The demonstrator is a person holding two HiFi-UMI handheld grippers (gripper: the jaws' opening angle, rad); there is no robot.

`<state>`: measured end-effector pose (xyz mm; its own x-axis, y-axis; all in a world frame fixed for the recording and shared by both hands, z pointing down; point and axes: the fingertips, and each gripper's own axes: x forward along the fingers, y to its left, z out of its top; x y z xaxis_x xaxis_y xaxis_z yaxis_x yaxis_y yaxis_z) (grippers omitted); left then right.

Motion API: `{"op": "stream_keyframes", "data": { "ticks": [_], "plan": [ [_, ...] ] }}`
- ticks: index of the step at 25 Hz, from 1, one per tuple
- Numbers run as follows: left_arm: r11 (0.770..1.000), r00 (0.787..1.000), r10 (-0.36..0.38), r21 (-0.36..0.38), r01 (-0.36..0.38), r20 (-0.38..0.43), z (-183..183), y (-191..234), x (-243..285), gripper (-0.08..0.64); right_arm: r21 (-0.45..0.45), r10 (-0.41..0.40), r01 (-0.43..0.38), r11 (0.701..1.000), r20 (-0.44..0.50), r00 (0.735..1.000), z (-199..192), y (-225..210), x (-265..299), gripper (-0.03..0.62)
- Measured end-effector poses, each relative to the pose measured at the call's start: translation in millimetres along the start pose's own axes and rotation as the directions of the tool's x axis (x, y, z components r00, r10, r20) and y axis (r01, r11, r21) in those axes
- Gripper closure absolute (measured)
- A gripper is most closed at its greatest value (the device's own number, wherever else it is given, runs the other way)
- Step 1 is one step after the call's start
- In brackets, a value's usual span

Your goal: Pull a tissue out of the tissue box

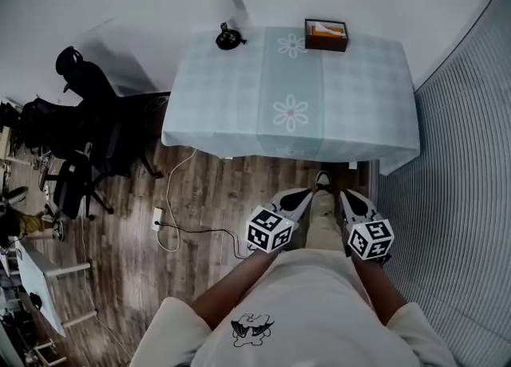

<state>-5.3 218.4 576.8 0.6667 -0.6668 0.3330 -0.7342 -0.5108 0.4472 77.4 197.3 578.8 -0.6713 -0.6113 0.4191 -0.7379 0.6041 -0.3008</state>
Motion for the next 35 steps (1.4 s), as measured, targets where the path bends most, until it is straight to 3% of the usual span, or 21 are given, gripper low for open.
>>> {"op": "stream_keyframes", "data": {
  "ticks": [4,8,12,17,24,29,35],
  "plan": [
    [0.998,0.998,0.058,-0.031,-0.058,0.015,69,41,76,0.555,-0.008,0.037,-0.037,0.999,-0.004,0.999,59,-66,53,0.578],
    [0.996,0.995,0.085,0.026,-0.086,0.054,150,67,142,0.555,-0.066,0.104,-0.104,0.992,-0.002,0.995,131,-117,98,0.578],
    [0.992,0.990,0.119,0.029,-0.122,0.071,194,101,189,0.555,-0.109,0.138,-0.139,0.984,-0.014,0.990,177,-160,137,0.578],
    [0.992,0.991,0.127,0.007,-0.127,0.053,216,130,212,0.555,-0.091,0.130,-0.133,0.987,-0.032,0.991,195,-176,164,0.578],
    [0.997,0.997,0.076,0.014,-0.076,0.001,228,160,233,0.555,-0.044,0.071,-0.072,0.996,-0.035,0.997,208,-192,200,0.578],
    [0.996,0.997,0.083,-0.017,-0.082,0.010,247,184,242,0.555,-0.046,0.059,-0.061,0.997,-0.035,0.998,228,-204,225,0.578],
    [0.996,0.996,0.084,-0.015,-0.084,0.011,273,221,269,0.555,-0.133,0.052,-0.057,0.990,-0.040,0.998,258,-228,267,0.578]
  ]
}}
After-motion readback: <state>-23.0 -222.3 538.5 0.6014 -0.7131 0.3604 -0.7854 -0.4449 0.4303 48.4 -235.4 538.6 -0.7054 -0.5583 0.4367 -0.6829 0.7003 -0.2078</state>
